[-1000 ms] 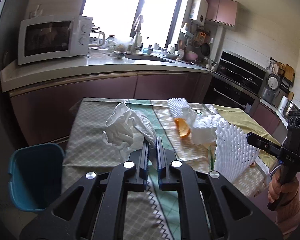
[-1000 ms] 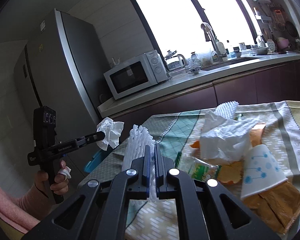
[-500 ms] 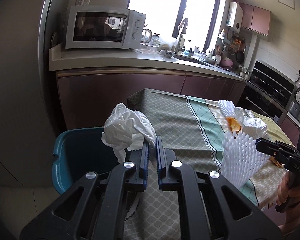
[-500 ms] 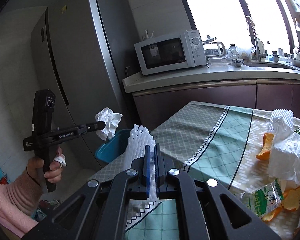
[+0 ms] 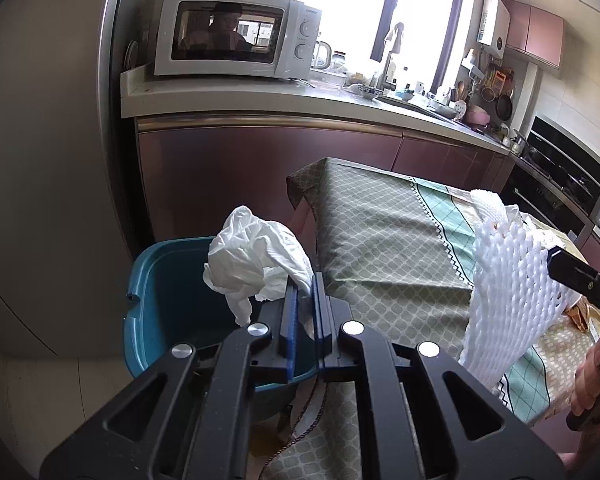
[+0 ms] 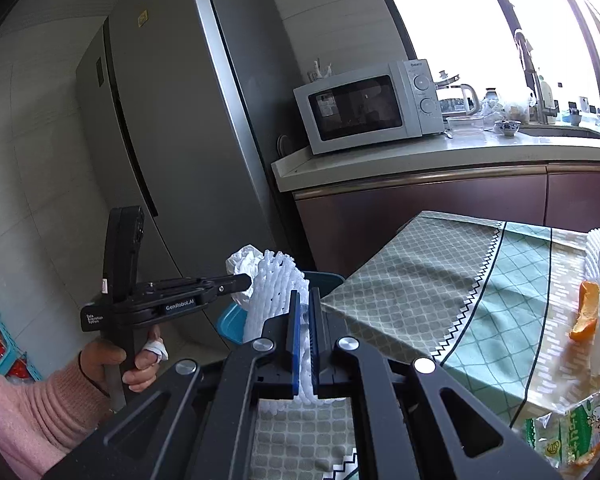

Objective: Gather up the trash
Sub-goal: 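Carry the tissue and foam net to the teal bin and open both tools, then move both open tools back over the trash on the table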

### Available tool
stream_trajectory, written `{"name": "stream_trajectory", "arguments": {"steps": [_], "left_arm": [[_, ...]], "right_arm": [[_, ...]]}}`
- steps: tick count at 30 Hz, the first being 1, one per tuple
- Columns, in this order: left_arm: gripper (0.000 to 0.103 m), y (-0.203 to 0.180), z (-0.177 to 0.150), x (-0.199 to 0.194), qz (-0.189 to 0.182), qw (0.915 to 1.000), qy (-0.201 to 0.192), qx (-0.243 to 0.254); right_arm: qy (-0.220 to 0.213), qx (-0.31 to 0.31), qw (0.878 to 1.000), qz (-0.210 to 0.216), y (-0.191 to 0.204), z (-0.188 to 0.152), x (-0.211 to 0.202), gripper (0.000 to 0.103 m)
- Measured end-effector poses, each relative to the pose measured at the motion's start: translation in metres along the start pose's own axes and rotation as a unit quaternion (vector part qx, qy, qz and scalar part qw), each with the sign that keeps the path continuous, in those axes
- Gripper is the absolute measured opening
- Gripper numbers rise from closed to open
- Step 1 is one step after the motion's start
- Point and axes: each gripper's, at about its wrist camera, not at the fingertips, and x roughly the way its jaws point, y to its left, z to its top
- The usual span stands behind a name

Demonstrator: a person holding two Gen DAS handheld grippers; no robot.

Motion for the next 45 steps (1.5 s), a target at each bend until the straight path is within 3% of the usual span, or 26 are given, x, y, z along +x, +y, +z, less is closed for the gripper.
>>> {"name": "stream_trajectory", "arguments": {"steps": [7,15,31,37,39,41,45], "left_arm": [[0.007,0.006,-0.007,0.013,0.009,0.9999,0.010,-0.004],[0.008,0.024,-0.011,0.039,0.021,0.9990,0.036,-0.015],[0.011,0.066,-0.018,0.111,0.044,0.9929,0.091,-0.062],[0.013,0.071,-0.019,0.118,0.049,0.9918,0.093,-0.073],[0.015,0.069,-0.018,0.117,0.050,0.9920,0.089,-0.075],[0.016,0.064,-0.020,0.111,0.049,0.9927,0.082,-0.073],[0.026,0.046,-0.011,0.097,0.044,0.9954,0.059,-0.061]], "right_arm": [[0.010,0.033,0.999,0.021,-0.013,0.015,0.023,0.003],[0.029,0.033,0.998,0.045,-0.001,0.040,0.084,0.003],[0.116,0.036,0.992,-0.015,0.003,0.041,0.194,0.004],[0.144,0.043,0.988,-0.022,0.001,0.035,0.211,0.008],[0.141,0.043,0.989,-0.024,0.000,0.035,0.210,0.016],[0.140,0.044,0.989,-0.021,0.000,0.034,0.208,0.017],[0.136,0.046,0.990,-0.013,-0.002,0.032,0.196,0.018]]}}
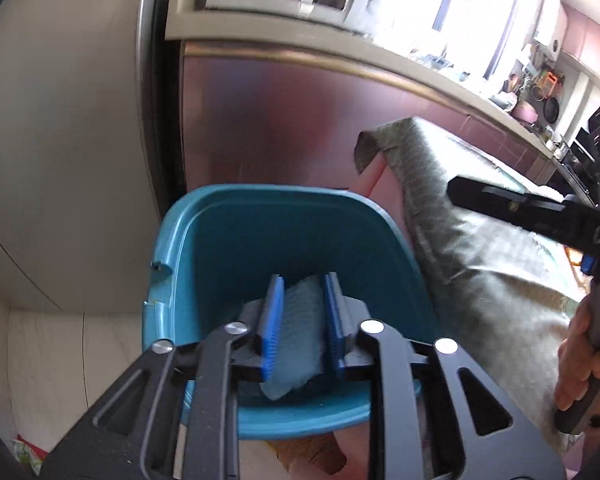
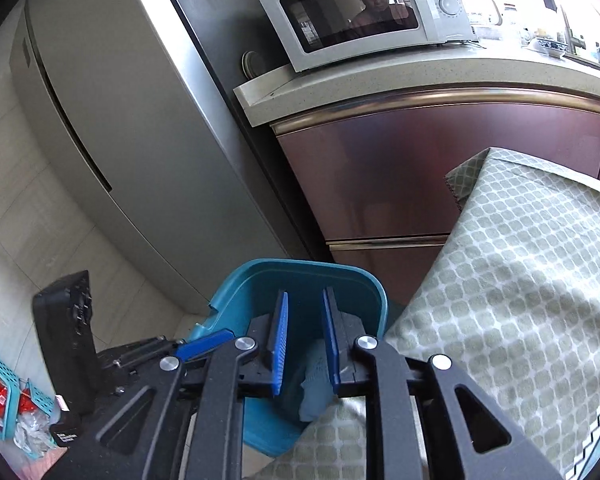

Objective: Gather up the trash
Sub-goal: 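Move both open tools back over the trash on the table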

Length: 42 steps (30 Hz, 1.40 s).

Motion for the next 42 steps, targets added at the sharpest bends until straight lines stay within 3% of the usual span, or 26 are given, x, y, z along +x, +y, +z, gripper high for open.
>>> {"name": "stream_trajectory", "arguments": {"steps": [2,7,14,22,26,29,35,42], "left_arm": [[0.031,-0.009,0.004,-0.009,-0.007,0.9999,-0.013,0.006],[0.045,-0.028,0.005,-0.042,-0.042,0.9974,-0.054,0.021],[0.059,-0.093,0.000,-0.078,-0.122,0.9866,-0.082,0.071],[0.062,-0.216,-0.025,-0.068,-0.227,0.9601,-0.047,0.157],[0.062,-0.275,-0.041,-0.054,-0.259,0.9472,-0.017,0.189],[0.064,-0.309,-0.062,-0.049,-0.271,0.9386,0.001,0.214],[0.067,-0.353,-0.080,-0.026,-0.266,0.9296,0.021,0.255],[0.069,-0.379,-0.084,-0.009,-0.247,0.9288,0.035,0.274]], "right_arm": [[-0.009,-0.005,1.000,0.004,-0.001,-0.005,-0.012,0.020],[-0.042,-0.031,0.999,0.003,-0.004,-0.019,-0.059,0.040],[-0.085,-0.046,0.995,-0.037,-0.022,-0.057,-0.147,0.057],[-0.121,0.026,0.983,-0.137,-0.085,-0.114,-0.248,0.058],[-0.128,0.068,0.973,-0.179,-0.116,-0.142,-0.289,0.058],[-0.134,0.095,0.965,-0.205,-0.137,-0.160,-0.314,0.058],[-0.149,0.147,0.949,-0.236,-0.169,-0.193,-0.353,0.059],[-0.155,0.208,0.942,-0.214,-0.200,-0.218,-0.362,0.058]]}}
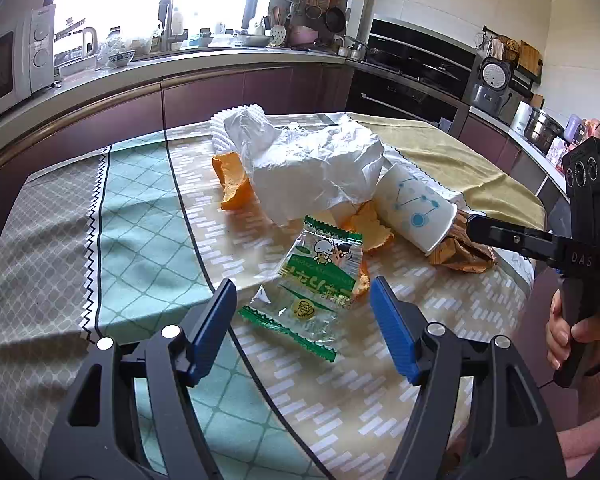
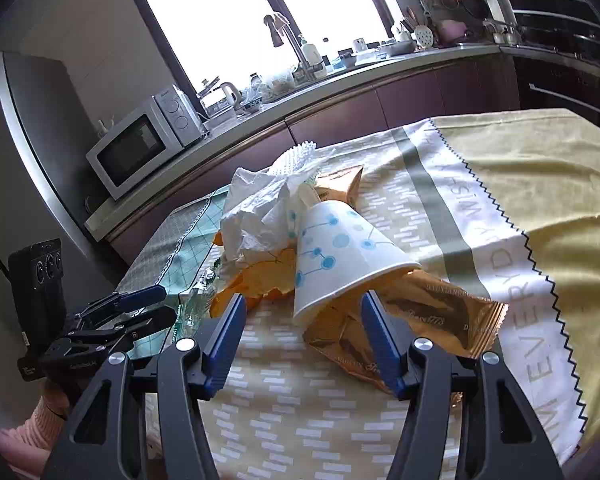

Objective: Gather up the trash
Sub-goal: 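Move both open tools back over the trash on the table, then grasp the green snack wrapper with the left tool while the right tool grasps the gold wrapper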

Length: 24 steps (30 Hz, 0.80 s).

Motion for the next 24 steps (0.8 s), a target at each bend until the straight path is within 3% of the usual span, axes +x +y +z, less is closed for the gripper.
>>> {"name": "stream_trajectory", "arguments": {"steps": [5,10,15,22,23,24], "left_arm": [[0.064,-0.003,0.002,0.007,0.014,0.9997,0.018,0.012],[0.049,-0.001,0.002,0.018,0.018,0.9990,0.040,0.008],[0.041,0.002,0.001,0.019,0.016,0.9990,0.042,-0.001],[0.026,0.004,-0.003,0.010,0.011,0.9991,0.039,-0.006],[0.023,0.005,-0.004,0.009,0.009,0.9992,0.039,-0.008],[0.021,0.006,-0.005,0.007,0.008,0.9992,0.038,-0.010]], "right_arm": [[-0.008,0.007,1.000,-0.010,-0.006,0.000,0.001,0.055],[-0.032,-0.001,0.996,-0.077,-0.021,0.002,-0.017,0.055],[-0.025,0.032,0.992,-0.119,-0.055,-0.002,-0.024,0.056],[-0.009,0.051,0.993,-0.108,-0.068,-0.008,-0.017,0.057],[-0.010,0.052,0.993,-0.103,-0.069,-0.008,-0.017,0.054],[-0.007,0.056,0.994,-0.094,-0.069,-0.009,-0.017,0.042]]}}
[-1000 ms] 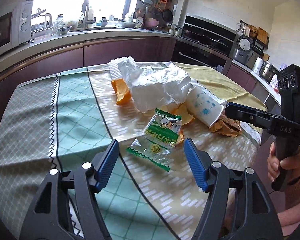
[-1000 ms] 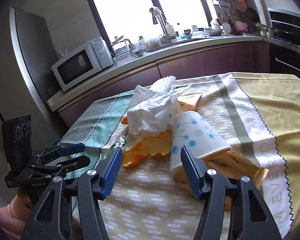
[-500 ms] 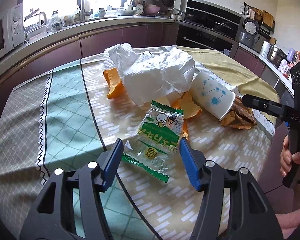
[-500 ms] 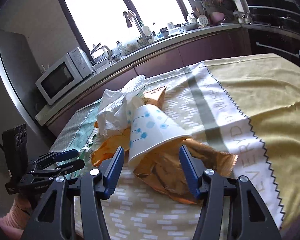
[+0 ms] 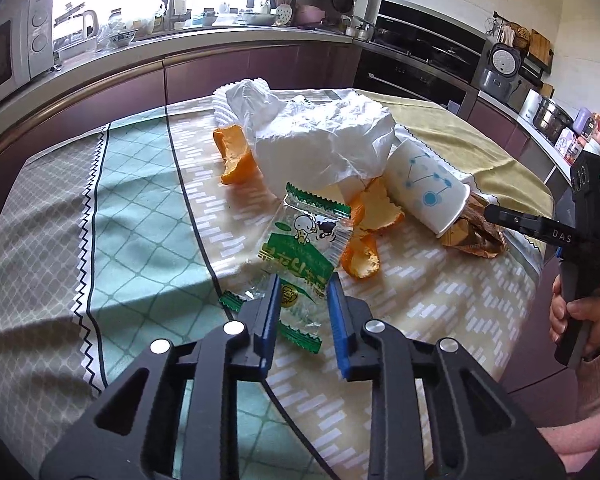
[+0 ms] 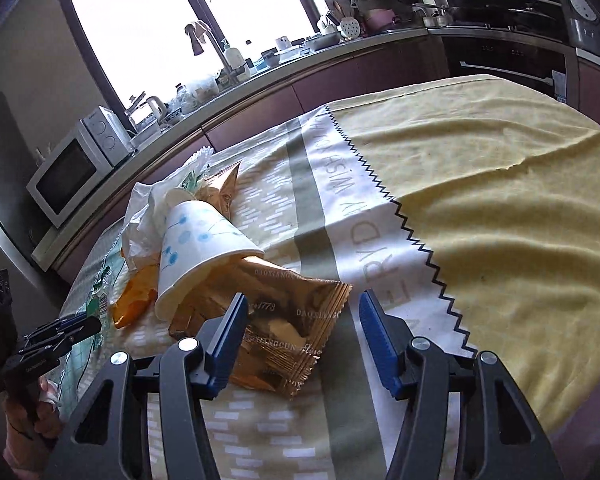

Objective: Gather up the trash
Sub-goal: 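Grasp the green snack wrapper with the left tool while the right tool grasps the gold wrapper, then lift both wrappers off the table and carry them toward the teal bin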

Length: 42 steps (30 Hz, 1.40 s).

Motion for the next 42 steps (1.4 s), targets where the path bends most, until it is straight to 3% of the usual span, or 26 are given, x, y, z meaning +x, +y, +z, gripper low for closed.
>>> {"name": "stream_trajectory", "arguments": {"steps": [2,5,18,29,42], "left_arm": [[0.012,0.002,-0.002,-0.003,-0.002,1.0000,-0.002,-0.003],[0.009,0.005,-0.003,-0.009,-0.002,1.0000,-0.004,-0.007],[0.005,0.025,-0.009,-0.048,-0.005,0.9987,-0.042,-0.030],[0.005,0.049,-0.026,-0.086,-0.013,0.9959,-0.069,-0.056],[0.004,0.087,-0.047,-0.152,-0.009,0.9896,-0.117,-0.084]], "right_arm": [[0.009,0.008,1.000,0.014,-0.002,-0.002,0.001,0.024],[0.010,0.020,0.999,0.035,-0.005,-0.006,-0.004,0.007],[-0.018,0.009,0.994,0.104,0.002,-0.005,-0.064,0.002],[-0.018,-0.063,0.981,0.183,0.076,0.004,-0.070,0.002],[0.010,-0.121,0.955,0.271,0.177,0.003,-0.035,0.002]]}}
